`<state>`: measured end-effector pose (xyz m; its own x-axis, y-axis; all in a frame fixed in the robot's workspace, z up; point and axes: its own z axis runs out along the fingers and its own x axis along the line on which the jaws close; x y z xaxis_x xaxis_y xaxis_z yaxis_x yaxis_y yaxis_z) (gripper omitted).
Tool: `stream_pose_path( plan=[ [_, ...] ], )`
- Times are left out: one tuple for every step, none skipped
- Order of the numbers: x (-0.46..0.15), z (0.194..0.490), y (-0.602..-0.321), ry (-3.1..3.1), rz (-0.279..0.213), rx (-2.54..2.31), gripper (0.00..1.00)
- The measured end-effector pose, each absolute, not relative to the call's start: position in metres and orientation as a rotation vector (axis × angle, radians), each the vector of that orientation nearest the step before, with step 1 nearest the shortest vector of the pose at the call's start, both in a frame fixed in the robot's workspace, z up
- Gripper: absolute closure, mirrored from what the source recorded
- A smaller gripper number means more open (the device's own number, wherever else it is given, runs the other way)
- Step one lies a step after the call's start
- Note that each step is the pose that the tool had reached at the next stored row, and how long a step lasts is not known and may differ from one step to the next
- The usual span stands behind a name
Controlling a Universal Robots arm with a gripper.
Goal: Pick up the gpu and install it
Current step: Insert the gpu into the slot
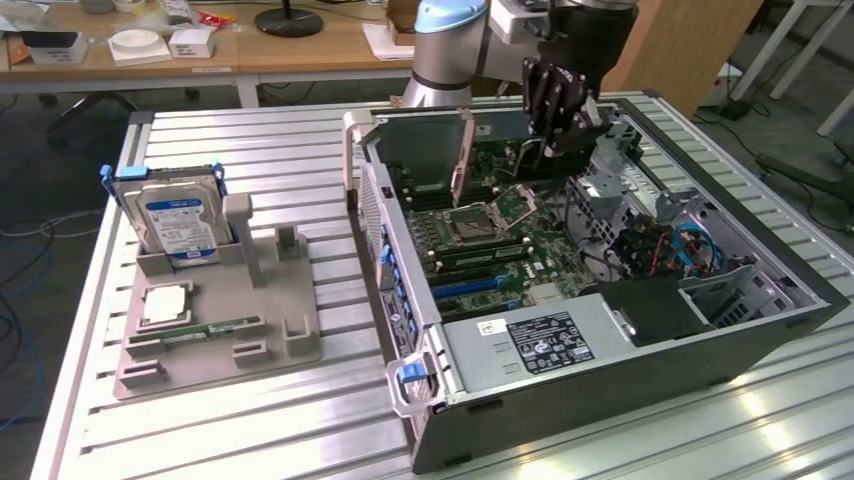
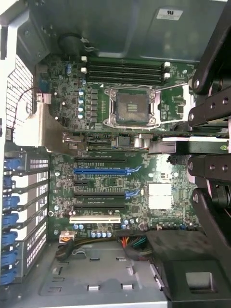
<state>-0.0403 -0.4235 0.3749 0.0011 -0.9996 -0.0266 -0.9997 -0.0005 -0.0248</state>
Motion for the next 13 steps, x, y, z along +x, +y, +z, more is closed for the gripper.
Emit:
stream_pose_path(
  plan=[
    [-0.0407, 0.3734, -0.4237, 2.196, 0.002, -2.195, 0.73],
    [-0.0407, 0.3721, -0.4241, 2.198, 0.002, -2.194, 0.73],
    [-0.0407, 0.371, -0.4243, 2.198, 0.002, -2.194, 0.73],
    [-0.0408, 0.3702, -0.4243, 2.199, 0.002, -2.194, 0.73],
    [-0.0408, 0.3685, -0.4243, 2.199, 0.002, -2.193, 0.73],
    [-0.0407, 0.3678, -0.4243, 2.199, 0.001, -2.194, 0.73],
    [-0.0407, 0.3675, -0.4243, 2.199, 0.001, -2.194, 0.73],
    [-0.0407, 0.3673, -0.4243, 2.199, 0.002, -2.194, 0.73],
    [-0.0411, 0.3668, -0.4243, 2.199, 0.002, -2.194, 0.73],
    [-0.0416, 0.3664, -0.4244, 2.2, 0.002, -2.193, 0.73],
    [-0.0428, 0.366, -0.4244, 2.204, 0.002, -2.189, 0.73],
    [-0.0437, 0.3656, -0.4244, 2.209, 0.002, -2.184, 0.73],
    [-0.0444, 0.3647, -0.4244, 2.213, 0.001, -2.179, 0.73]
  ],
)
